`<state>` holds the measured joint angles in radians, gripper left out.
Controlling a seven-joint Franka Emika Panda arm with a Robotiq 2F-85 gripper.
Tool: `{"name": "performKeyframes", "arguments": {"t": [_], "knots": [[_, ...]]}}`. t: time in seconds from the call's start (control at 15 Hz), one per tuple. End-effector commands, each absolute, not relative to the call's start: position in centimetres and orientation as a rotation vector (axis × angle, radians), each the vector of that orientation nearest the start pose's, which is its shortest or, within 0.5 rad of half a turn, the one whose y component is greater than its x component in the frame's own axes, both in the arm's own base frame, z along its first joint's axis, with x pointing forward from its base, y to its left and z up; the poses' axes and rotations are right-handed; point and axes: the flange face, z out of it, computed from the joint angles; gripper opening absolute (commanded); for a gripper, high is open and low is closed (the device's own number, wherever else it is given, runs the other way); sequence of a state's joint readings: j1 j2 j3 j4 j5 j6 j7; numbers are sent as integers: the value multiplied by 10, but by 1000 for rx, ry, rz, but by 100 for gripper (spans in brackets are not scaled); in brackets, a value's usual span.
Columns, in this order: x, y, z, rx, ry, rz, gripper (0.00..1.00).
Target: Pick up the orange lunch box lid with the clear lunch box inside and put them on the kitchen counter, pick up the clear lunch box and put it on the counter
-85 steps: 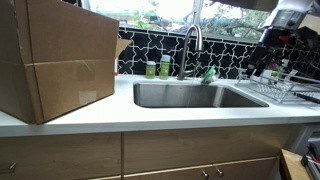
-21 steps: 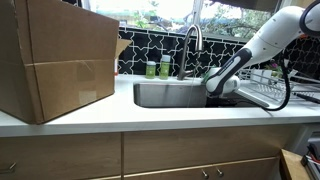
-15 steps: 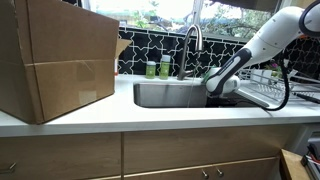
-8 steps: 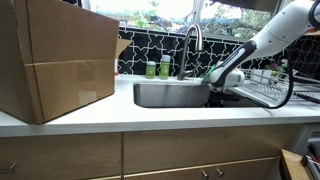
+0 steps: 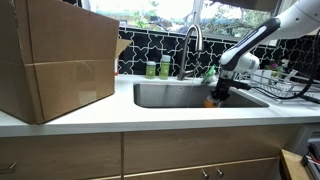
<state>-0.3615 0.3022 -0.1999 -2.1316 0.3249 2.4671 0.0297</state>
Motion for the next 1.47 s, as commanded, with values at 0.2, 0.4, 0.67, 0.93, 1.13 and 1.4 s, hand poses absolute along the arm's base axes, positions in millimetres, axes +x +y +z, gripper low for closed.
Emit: {"name": "performKeyframes", "arguments": {"t": [0.2,0.4,0.67,0.93,1.13,1.4], "knots": [[437,-241,349,-2794,918,-139,2],[419,-210,365,-2785,804,-55,2],[401,-172,376,-2772,734,35,2],[392,-159,370,-2859,695,51,2],[386,-157,363,-2886,664,76,2],[384,-158,357,-2855,680,88,2]]}}
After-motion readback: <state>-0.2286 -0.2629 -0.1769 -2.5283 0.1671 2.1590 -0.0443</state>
